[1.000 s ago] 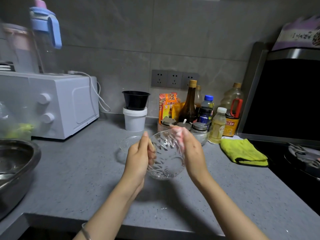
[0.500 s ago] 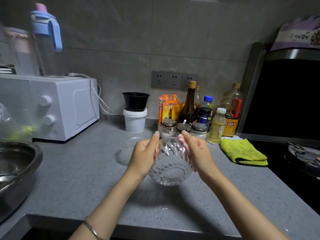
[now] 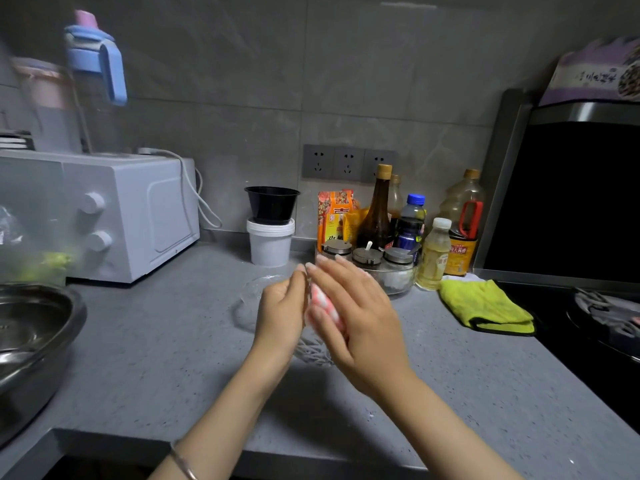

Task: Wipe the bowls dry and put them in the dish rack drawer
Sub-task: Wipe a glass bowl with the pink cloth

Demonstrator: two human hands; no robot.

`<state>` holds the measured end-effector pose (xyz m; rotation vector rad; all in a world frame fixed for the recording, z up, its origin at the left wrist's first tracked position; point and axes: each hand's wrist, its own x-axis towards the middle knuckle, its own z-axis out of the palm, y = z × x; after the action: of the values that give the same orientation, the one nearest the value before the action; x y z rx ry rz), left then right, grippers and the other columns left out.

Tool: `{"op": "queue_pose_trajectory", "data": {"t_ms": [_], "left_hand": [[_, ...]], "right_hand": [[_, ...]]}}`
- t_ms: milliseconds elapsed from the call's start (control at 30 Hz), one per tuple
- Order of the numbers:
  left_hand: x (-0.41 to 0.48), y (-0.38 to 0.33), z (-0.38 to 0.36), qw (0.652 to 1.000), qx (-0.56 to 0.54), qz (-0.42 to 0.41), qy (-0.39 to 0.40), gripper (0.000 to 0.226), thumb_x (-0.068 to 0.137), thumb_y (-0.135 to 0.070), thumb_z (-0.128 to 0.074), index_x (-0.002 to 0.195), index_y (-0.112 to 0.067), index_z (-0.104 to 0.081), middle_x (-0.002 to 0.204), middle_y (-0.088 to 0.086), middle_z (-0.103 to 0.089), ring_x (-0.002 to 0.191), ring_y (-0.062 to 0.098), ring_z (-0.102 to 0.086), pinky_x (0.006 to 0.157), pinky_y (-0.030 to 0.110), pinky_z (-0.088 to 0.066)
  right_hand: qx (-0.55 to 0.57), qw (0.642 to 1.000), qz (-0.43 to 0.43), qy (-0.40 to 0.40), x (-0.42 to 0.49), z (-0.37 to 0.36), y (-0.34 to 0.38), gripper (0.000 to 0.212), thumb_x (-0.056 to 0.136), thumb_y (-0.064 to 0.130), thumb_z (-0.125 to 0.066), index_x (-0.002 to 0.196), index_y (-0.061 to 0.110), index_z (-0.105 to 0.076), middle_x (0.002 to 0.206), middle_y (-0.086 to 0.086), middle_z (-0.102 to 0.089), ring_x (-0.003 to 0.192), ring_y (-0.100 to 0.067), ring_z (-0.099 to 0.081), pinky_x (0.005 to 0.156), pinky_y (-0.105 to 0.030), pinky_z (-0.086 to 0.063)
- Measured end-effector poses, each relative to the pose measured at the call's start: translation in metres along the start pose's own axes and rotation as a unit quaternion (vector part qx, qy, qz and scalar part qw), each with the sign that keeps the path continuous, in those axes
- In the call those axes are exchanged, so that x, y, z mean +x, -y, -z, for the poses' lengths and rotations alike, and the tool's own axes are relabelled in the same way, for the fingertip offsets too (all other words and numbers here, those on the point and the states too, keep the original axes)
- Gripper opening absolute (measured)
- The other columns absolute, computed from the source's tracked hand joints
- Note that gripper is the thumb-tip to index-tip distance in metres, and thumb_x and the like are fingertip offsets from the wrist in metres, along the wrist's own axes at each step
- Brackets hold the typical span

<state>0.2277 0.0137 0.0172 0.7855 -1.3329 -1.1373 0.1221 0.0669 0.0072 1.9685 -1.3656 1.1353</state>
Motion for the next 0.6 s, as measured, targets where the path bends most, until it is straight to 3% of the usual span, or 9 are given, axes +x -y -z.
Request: {"op": "queue_pose_trajectory", "data": {"t_ms": [100,133,200,300,367,433,533,600], "left_hand": [[0.0,0.001,-0.001,1.0,-0.016,-0.001,-0.007,0.048,0.098,-0.034,-0.048,0.054,-0.013,-0.047,0.05,0.005,-0.042,0.049,0.016,-0.039,0.054,0.027,-0.031],[0.001,0.003,-0.001,0.999,-0.037,0.001,-0.01,0.047,0.095,-0.038,-0.05,0.058,-0.008,-0.049,0.055,0.01,-0.043,0.055,0.018,-0.041,0.058,0.03,-0.033],[0.001,0.005,0.002,0.997,-0.078,0.014,-0.016,0.04,0.091,-0.043,-0.052,0.08,-0.006,-0.059,0.074,0.014,-0.051,0.07,0.025,-0.046,0.068,0.037,-0.037],[0.001,0.01,0.007,0.989,-0.135,0.028,-0.05,0.029,0.097,-0.036,-0.048,0.094,-0.009,-0.057,0.089,0.014,-0.048,0.083,0.026,-0.043,0.069,0.038,-0.034],[0.002,0.013,0.007,0.981,-0.176,0.049,-0.062,0.031,0.096,-0.038,-0.048,0.092,-0.009,-0.057,0.091,0.014,-0.048,0.084,0.026,-0.043,0.066,0.035,-0.035],[0.003,0.013,0.006,0.981,-0.173,0.064,-0.054,0.036,0.096,-0.04,-0.047,0.088,-0.007,-0.059,0.088,0.017,-0.053,0.08,0.027,-0.049,0.069,0.035,-0.043],[0.007,0.009,0.011,0.995,-0.086,0.051,0.0,0.041,0.097,-0.04,-0.044,0.085,-0.006,-0.062,0.08,0.016,-0.06,0.079,0.024,-0.057,0.078,0.035,-0.045],[0.009,0.0,0.015,0.999,-0.029,0.019,0.04,0.048,0.099,-0.038,-0.039,0.067,-0.009,-0.06,0.069,0.006,-0.061,0.068,0.013,-0.058,0.071,0.021,-0.045]], "right_hand": [[0.13,0.984,-0.119,-0.026,0.011,0.003,-0.003,0.038,0.096,0.045,-0.036,0.109,0.025,-0.065,0.106,0.014,-0.063,0.101,0.001,-0.055,0.084,-0.02,-0.045],[0.2,0.965,-0.167,-0.026,0.014,0.005,-0.005,0.039,0.096,0.046,-0.035,0.096,0.022,-0.066,0.091,0.015,-0.064,0.086,0.001,-0.057,0.073,-0.017,-0.044],[0.361,0.89,-0.277,-0.028,0.019,0.009,-0.009,0.042,0.096,0.045,-0.038,0.081,0.016,-0.064,0.072,0.005,-0.065,0.068,-0.004,-0.057,0.064,-0.014,-0.044],[0.488,0.765,-0.42,-0.023,0.016,0.011,-0.011,0.037,0.097,0.042,-0.043,0.083,0.02,-0.069,0.074,0.002,-0.073,0.07,-0.007,-0.069,0.066,-0.021,-0.053],[0.504,0.719,-0.478,-0.019,0.012,0.006,-0.013,0.039,0.093,0.048,-0.044,0.088,0.02,-0.071,0.086,-0.003,-0.075,0.084,-0.017,-0.071,0.076,-0.035,-0.056],[0.498,0.703,-0.507,-0.031,0.012,0.006,-0.013,0.041,0.091,0.051,-0.047,0.089,0.019,-0.072,0.09,-0.007,-0.075,0.089,-0.025,-0.07,0.083,-0.045,-0.055],[0.486,0.707,-0.512,-0.045,0.016,0.012,-0.018,0.04,0.091,0.047,-0.051,0.08,0.016,-0.072,0.081,-0.007,-0.075,0.081,-0.025,-0.071,0.078,-0.042,-0.054],[0.456,0.734,-0.502,-0.039,0.019,0.017,-0.021,0.044,0.09,0.045,-0.054,0.072,0.008,-0.072,0.078,-0.018,-0.072,0.075,-0.029,-0.067,0.075,-0.043,-0.053]]}}
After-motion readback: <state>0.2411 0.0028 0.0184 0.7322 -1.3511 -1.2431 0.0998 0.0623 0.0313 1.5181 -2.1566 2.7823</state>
